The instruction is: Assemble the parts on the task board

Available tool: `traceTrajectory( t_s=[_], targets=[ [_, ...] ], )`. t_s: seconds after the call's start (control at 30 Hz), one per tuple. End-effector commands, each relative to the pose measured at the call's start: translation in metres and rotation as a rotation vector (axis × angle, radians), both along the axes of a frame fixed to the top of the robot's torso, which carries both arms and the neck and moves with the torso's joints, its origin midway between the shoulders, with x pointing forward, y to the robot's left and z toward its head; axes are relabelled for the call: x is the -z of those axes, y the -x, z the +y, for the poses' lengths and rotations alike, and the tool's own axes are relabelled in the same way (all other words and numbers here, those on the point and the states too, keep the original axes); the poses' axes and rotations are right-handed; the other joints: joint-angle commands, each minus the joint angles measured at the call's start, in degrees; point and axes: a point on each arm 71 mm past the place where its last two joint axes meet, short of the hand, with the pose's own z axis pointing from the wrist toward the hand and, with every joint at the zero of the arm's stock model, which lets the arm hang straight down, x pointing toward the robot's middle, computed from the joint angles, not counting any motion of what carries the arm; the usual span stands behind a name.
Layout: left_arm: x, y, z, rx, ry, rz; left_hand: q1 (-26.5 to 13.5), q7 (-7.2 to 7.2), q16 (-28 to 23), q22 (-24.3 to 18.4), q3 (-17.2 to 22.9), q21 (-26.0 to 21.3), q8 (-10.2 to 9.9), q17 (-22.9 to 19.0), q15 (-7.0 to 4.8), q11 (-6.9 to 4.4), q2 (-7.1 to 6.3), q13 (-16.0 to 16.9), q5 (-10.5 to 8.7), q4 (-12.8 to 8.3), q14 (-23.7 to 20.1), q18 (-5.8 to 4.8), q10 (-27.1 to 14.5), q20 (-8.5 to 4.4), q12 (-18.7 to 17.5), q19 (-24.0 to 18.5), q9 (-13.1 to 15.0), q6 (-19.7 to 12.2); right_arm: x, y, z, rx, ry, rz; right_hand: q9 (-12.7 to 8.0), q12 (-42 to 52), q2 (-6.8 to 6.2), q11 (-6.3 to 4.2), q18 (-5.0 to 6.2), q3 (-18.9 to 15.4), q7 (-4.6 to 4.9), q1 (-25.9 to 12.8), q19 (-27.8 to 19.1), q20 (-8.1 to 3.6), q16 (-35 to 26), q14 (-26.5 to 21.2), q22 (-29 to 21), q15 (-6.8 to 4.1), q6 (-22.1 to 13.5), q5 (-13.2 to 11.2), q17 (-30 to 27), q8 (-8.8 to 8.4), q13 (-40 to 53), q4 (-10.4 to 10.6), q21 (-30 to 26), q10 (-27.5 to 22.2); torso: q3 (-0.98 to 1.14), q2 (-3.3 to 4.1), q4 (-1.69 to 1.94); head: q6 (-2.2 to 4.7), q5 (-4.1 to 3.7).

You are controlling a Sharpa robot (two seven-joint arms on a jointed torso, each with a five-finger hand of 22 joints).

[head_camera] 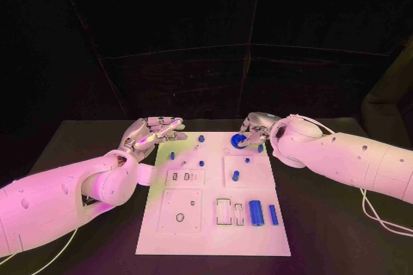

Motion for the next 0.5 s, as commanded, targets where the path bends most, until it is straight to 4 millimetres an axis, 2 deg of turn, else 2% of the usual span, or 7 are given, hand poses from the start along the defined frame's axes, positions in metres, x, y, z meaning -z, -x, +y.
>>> traceTrajectory(
  t_s=[0.03, 0.33, 0.5],
  targets=[
    [-0.001, 0.0, -0.002, 0.017, 0.005, -0.006, 0.0, 0.01, -0.3, 0.0, -0.1, -0.3, -0.4, 0.1, 0.12, 0.01, 0.53, -0.1, 0.05, -0.3, 0.4, 0.8, 0.2, 0.15, -0.4, 0.4, -0.1, 0.6, 0.001, 0.0, 0.001, -0.004, 0.069, -0.022, 0.1, 0.5, 0.27, -0.25, -0.37, 0.8, -0.4, 0.2, 0.5, -0.09, 0.4, 3.9, 0.8, -0.23, 1.3, -0.3, 4.8, 0.56, 5.4, -0.1, 0.3, 0.3, 0.0, -0.01, 0.02, -0.03, -0.04],
    [-0.001, 0.0, -0.002, 0.021, 0.005, -0.003, 0.0, 0.0, -0.3, -0.1, -0.1, -0.3, -0.4, 0.1, 0.12, 0.01, 0.54, -0.1, 0.05, -0.3, 0.4, 0.8, 0.3, 0.15, -0.4, 0.4, -0.1, 0.6, -0.006, 0.005, 0.012, -0.036, 0.089, -0.12, 0.0, 1.5, 0.6, -0.99, -0.52, 2.7, -1.21, 0.6, 0.9, -0.67, 0.6, 4.0, 1.6, -0.86, 3.5, -0.9, 5.3, 1.01, 6.6, -0.9, 0.6, 1.2, 0.02, -0.01, 0.01, 0.05, -0.06],
    [-0.001, 0.0, -0.002, 0.021, 0.005, -0.003, 0.0, 0.0, -0.4, -0.1, -0.1, -0.4, -0.4, 0.1, 0.12, 0.0, 0.55, -0.1, 0.05, -0.3, 0.4, 0.8, 0.3, 0.15, -0.4, 0.4, -0.1, 0.6, -0.014, 0.015, 0.024, -0.074, 0.041, -0.195, -0.3, 2.1, 0.34, -1.13, -0.83, 4.1, -1.31, 0.0, 1.8, -0.92, 0.7, 4.0, 2.9, -1.05, 3.9, 0.8, 5.6, 0.54, 7.4, -0.9, 1.2, 1.7, 0.02, -0.01, 0.04, 0.17, 0.0]
  ],
)
